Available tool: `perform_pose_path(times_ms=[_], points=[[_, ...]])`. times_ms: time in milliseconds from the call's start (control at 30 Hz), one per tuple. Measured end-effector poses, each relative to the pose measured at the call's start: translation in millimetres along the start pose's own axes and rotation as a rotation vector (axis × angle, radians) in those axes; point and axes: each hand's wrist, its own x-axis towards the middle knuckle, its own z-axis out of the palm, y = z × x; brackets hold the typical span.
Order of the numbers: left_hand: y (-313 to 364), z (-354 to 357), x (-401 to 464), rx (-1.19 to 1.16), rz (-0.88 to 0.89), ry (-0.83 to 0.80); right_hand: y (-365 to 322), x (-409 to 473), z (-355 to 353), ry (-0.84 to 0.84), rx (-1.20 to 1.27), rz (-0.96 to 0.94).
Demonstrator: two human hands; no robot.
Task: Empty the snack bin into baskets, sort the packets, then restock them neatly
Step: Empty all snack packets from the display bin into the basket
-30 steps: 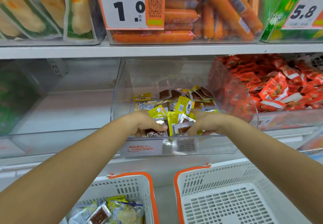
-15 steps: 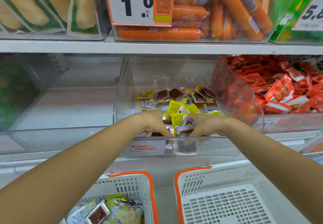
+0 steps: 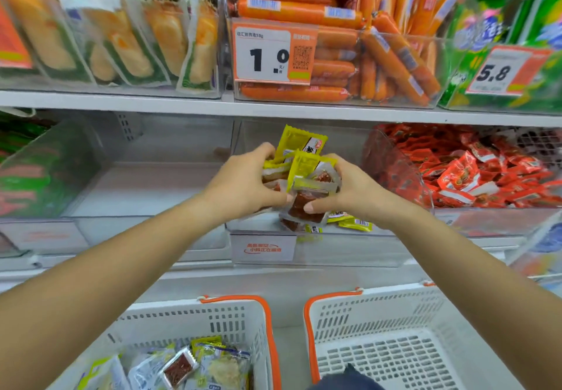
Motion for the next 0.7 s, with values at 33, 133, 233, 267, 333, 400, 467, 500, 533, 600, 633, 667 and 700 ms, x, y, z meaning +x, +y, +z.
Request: perform_pose_path(times_ms=[33, 133, 233, 267, 333, 400, 467, 500, 533, 600, 633, 667, 700], points=[[0, -16, -16, 0.023, 0.013, 0.01, -11, -7, 7, -0.008, -0.044, -0.051], [-16, -49, -68, 0.159, 0.041, -0.003, -34, -34, 45, -0.079, -0.107, -0.165], [-47, -61, -113, 0.101, -0.078, -0.242, -34, -52, 92, -0.21, -0.319, -0.125], [-58, -61, -124, 0.095, -0.135, -0.313, -31, -55, 103, -0.282, -0.398, -0.082], [-74, -64, -136, 0.132, -0.241, -0.309, -28, -58, 114, -0.376, -0.495, 0.012], [-80, -73, -136, 0.098, -0.284, -0.189, -29, -54, 108, -0.299, -0.468, 0.028], [-77, -79, -129, 0.053, -0.265, -0.098, -34, -48, 90, -0.15, -0.379, -0.001], [-73, -79, -123, 0.058, -0.244, -0.08, -36, -45, 78, -0.072, -0.366, -0.016], [-67, -76, -115, 0.053, -0.218, -0.057, -37, -42, 65, 0.006, -0.377, -0.026], [-51, -63, -94, -0.002, -0.153, 0.031, -33, -34, 38, 0.146, -0.423, -0.002], [-41, -53, -82, -0.032, -0.116, 0.084, -26, -28, 26, 0.192, -0.441, 0.035], [-31, -43, -68, -0.06, -0.087, 0.128, -16, -23, 14, 0.215, -0.464, 0.085], [-22, -33, -55, -0.084, -0.065, 0.148, -4, -17, 3, 0.216, -0.492, 0.151]])
